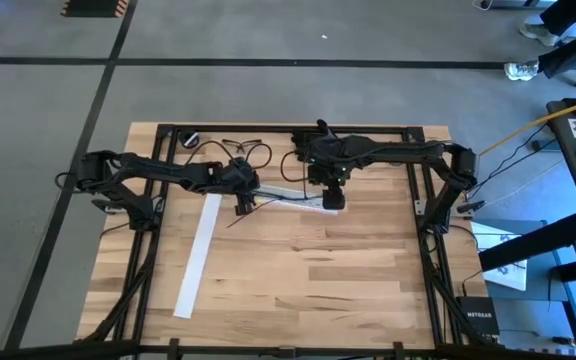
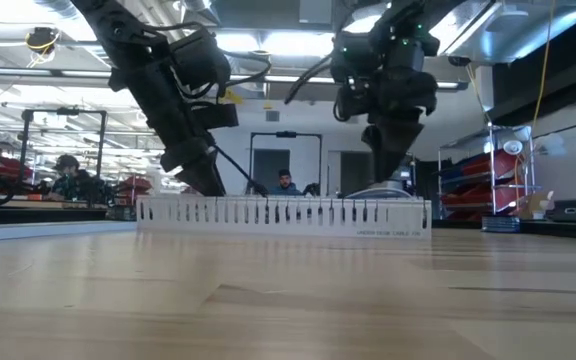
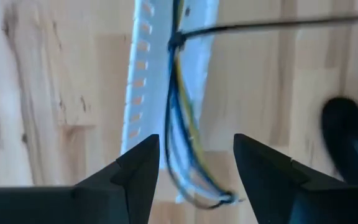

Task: Ziptie cables
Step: Put the black zip tied cable wires into the white cable duct

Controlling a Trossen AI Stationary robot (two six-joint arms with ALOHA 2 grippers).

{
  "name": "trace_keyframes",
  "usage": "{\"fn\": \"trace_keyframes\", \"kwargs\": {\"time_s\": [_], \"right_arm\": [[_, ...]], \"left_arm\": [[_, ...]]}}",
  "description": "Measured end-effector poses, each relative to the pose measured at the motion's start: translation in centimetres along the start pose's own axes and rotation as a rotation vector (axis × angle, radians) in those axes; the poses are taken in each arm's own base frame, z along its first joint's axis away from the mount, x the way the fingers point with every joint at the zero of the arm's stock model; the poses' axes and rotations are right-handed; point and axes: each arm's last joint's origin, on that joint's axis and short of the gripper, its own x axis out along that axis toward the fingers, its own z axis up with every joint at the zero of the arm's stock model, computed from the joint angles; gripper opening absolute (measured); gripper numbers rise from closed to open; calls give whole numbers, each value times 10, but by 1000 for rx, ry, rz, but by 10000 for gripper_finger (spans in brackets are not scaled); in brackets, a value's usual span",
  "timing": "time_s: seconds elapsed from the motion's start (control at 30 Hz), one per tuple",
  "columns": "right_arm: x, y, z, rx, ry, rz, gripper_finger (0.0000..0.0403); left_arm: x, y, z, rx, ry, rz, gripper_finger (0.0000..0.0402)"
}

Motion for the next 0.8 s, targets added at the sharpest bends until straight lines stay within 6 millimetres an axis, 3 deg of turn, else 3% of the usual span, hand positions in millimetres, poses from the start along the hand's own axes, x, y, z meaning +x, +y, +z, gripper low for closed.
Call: {"fn": "trace_keyframes", "kwargs": {"time_s": [0.3, 0.43, 0.53, 0.73, 0.8], "right_arm": [[22, 8, -13, 11, 44, 9, 193], [33, 11, -15, -20, 51, -134, 187], [32, 14, -13, -35, 71, -187, 152], [22, 16, -3, -65, 34, -175, 28], [18, 16, 0, -64, 29, -176, 8]], "left_arm": [[0, 0, 0, 1, -4, 2, 198], [0, 0, 1, 1, -6, 2, 198], [0, 0, 1, 3, -7, 2, 198], [0, 0, 1, 12, -9, 3, 198], [0, 0, 1, 10, -9, 3, 198]]}}
